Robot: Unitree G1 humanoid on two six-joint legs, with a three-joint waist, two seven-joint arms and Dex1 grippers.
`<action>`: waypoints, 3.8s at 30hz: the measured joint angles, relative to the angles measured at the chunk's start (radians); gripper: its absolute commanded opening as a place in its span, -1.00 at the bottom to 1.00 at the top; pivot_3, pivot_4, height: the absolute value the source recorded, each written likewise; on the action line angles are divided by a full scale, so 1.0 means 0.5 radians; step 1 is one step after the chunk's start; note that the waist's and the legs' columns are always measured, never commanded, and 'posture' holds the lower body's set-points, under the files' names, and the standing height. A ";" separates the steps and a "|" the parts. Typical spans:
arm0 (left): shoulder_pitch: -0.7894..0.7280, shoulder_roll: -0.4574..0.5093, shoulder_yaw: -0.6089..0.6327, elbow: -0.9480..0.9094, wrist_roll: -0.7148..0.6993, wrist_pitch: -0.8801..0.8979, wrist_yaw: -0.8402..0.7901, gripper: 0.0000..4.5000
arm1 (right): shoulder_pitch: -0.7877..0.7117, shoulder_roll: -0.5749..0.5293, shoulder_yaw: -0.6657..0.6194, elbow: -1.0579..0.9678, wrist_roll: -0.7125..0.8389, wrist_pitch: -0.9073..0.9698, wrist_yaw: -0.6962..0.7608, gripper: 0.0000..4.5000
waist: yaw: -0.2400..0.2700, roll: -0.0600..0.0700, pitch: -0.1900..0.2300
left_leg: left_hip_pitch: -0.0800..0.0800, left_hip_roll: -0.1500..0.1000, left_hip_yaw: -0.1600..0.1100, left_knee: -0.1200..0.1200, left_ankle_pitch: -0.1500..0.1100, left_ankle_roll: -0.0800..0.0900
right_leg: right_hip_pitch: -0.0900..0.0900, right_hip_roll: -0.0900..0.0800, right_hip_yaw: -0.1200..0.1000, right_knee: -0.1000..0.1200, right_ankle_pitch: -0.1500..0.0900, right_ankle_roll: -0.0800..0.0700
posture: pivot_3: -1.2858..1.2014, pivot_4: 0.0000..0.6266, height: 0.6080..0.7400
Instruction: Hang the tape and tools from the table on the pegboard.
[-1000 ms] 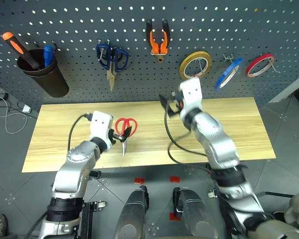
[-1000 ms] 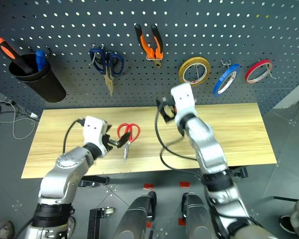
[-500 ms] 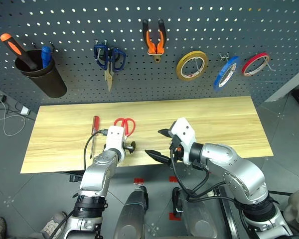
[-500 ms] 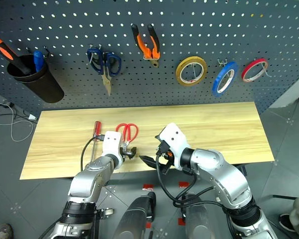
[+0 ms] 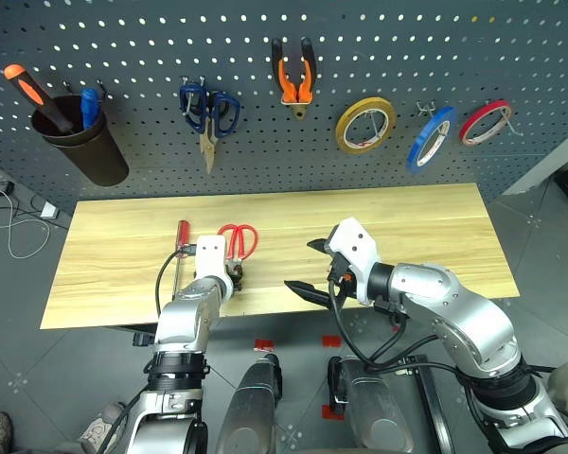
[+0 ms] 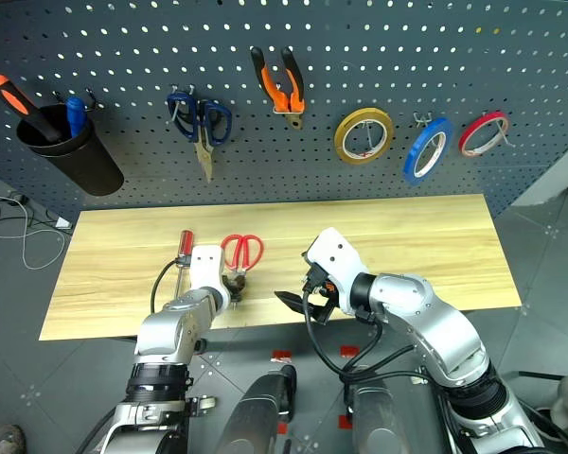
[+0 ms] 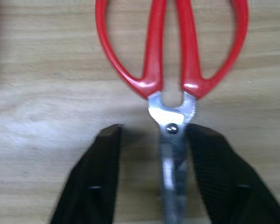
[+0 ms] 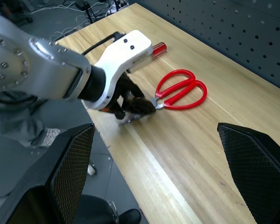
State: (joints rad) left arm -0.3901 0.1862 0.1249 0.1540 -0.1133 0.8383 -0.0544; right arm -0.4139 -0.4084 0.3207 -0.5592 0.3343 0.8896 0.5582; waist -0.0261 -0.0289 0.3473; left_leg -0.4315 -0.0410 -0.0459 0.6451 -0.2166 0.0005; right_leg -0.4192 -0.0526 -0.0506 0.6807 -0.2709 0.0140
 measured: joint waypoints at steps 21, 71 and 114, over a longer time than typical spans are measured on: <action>0.811 0.331 -0.251 -0.725 0.240 -1.142 -0.393 -0.86 | 0.163 -0.107 -0.079 -0.218 -0.120 -0.270 -0.080 1.00 | -0.001 -0.003 -0.004 | -0.006 0.000 0.000 -0.005 0.001 -0.007 | -0.003 -0.002 0.000 -0.014 0.006 -0.010 | -0.02 -0.07 1.00; 0.466 0.302 0.074 -0.368 -0.037 -0.674 -0.563 0.87 | -0.095 0.342 -0.078 0.076 -0.240 -0.088 -0.443 1.00 | -0.013 -0.018 -0.041 | -0.003 0.000 -0.005 0.004 0.004 -0.009 | -0.002 0.000 -0.005 0.003 0.008 -0.012 | -0.02 0.02 1.00; 0.137 0.705 0.324 0.311 -0.286 -0.758 -0.978 -0.60 | -0.505 0.268 0.258 0.034 -0.183 0.345 -0.388 1.00 | -0.058 -0.022 0.002 | -0.006 0.000 -0.002 -0.002 0.005 -0.010 | -0.006 -0.003 0.000 -0.009 0.006 -0.016 | -0.03 -0.23 1.00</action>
State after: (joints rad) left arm -0.3219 0.5386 0.2868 0.3093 -0.2565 0.4592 -0.5435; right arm -0.6663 -0.2742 0.4499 -0.5424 0.2428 1.0622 0.3643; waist -0.0552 -0.0399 0.3483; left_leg -0.4347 -0.0412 -0.0469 0.6441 -0.2143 -0.0045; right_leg -0.4224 -0.0541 -0.0506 0.6764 -0.2680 0.0062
